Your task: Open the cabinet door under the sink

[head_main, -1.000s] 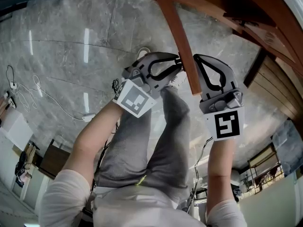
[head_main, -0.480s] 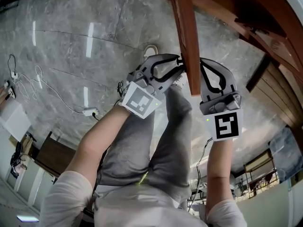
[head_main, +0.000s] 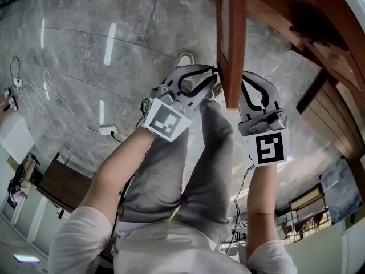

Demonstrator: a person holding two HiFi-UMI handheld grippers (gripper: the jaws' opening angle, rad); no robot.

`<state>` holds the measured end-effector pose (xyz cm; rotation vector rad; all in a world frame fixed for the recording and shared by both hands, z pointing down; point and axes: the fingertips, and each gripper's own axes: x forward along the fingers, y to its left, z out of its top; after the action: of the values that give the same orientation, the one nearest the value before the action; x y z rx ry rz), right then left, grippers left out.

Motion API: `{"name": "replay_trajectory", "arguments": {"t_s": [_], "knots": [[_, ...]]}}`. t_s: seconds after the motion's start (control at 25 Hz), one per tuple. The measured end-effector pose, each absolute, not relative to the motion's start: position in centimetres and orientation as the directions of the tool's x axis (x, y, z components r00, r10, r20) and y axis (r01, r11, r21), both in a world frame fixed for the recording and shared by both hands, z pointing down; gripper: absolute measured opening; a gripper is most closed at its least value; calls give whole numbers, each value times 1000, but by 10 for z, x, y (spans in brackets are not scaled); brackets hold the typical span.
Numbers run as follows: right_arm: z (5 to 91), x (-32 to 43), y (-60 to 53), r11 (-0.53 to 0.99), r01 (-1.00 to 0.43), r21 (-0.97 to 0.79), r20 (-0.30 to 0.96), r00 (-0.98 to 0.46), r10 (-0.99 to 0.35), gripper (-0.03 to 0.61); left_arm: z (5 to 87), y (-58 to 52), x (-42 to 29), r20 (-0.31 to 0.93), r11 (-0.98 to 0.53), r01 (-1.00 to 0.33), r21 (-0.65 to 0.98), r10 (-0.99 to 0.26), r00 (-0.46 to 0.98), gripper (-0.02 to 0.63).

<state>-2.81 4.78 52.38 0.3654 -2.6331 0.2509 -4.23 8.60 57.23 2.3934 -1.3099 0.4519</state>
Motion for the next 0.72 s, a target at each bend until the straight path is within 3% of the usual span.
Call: {"name": "replay_trajectory", "arguments": {"t_s": [0.72], "knots": [[497, -75, 76, 968, -184, -169, 421, -902, -98, 31, 565, 121, -90, 516, -345, -929, 133, -776, 362, 18]]}}
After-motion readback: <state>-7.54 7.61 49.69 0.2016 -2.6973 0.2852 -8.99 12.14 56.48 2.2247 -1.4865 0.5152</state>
